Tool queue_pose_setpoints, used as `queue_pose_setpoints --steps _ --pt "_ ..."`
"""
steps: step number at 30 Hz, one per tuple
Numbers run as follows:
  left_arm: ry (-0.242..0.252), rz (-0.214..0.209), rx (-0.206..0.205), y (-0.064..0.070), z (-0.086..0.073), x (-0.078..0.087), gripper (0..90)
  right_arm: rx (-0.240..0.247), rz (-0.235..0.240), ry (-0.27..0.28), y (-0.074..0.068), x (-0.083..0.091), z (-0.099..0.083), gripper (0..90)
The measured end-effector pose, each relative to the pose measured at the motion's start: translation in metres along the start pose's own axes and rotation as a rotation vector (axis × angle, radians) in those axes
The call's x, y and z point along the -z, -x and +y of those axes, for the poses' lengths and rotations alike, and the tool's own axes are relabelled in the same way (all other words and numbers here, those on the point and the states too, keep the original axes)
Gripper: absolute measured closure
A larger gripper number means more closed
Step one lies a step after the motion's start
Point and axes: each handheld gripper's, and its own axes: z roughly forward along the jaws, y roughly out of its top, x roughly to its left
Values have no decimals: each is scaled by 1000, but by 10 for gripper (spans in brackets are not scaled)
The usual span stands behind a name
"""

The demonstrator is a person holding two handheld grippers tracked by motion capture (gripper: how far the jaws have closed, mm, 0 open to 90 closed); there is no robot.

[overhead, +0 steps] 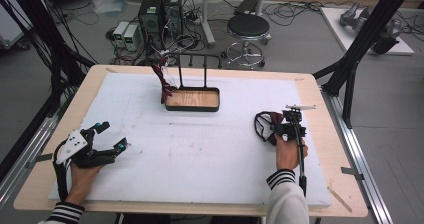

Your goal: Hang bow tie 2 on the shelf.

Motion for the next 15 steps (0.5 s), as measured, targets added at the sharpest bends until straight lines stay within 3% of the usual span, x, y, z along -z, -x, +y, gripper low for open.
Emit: queue_pose_setpoints --steps 5,10,15 --pt "0 2 0 0 0 0 124 37 25 73 -3 7 0 764" --pt "5 2 9 0 0 1 124 54 118 218 -8 18 -1 764" --pt "5 4 7 0 0 1 124 88 148 289 -12 25 -1 764"
